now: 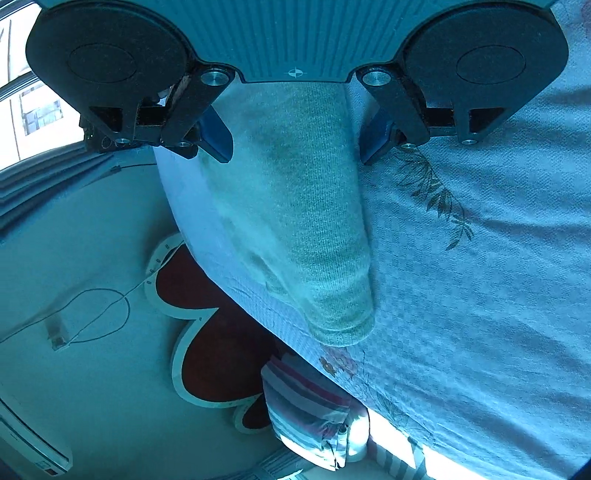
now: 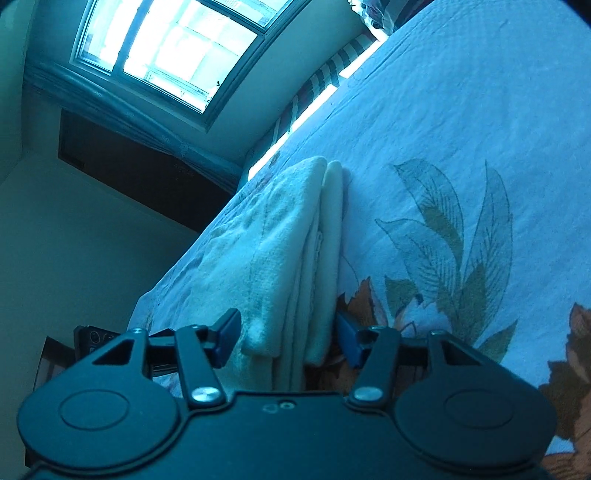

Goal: Fold small clothes

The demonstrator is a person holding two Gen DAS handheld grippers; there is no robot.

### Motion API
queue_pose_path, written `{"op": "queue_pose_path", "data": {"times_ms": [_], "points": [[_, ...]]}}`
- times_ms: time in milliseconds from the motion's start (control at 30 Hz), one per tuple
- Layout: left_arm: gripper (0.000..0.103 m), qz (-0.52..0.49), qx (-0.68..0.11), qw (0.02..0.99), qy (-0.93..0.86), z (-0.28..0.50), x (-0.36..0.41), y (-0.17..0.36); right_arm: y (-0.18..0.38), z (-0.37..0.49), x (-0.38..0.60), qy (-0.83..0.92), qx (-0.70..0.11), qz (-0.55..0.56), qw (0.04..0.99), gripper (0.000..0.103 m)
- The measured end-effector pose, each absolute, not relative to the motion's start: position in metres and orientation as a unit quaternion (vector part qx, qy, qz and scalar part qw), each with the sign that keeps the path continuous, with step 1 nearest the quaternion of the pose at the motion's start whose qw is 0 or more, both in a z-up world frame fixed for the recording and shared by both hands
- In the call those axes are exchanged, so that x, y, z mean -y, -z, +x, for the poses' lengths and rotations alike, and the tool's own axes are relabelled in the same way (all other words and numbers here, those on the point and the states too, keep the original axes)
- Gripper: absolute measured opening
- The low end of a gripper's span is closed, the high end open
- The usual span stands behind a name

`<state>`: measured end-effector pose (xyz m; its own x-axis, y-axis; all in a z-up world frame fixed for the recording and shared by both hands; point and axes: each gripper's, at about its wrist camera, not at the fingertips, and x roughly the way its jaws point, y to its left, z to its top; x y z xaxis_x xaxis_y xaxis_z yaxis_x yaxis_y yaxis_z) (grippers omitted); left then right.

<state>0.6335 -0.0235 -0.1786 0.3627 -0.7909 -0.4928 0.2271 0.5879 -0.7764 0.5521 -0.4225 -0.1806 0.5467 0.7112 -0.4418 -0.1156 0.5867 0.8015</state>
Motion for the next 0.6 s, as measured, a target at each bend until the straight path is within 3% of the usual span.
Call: {"op": "queue_pose_path", "data": {"times_ms": [167, 367, 600], "points": [[0.075, -0.311, -0.452, 0.76, 0.349, 0.65, 0.031, 0.181, 0.181, 0.565, 0.417, -0.298, -0.399, 0.366, 0.786, 0.059], [0.056, -0.313, -0.449, 0.76, 0.351, 0.656, 0.028, 0.184, 0.181, 0.577, 0.412, -0.325, -0.397, 0.366, 0.776, 0.058], [0.056, -0.286, -0.438, 0.773, 0.358, 0.657, 0.04, 0.182, 0.18, 0.581, 0.41, -0.343, -0.4, 0.344, 0.777, 0.053]]}}
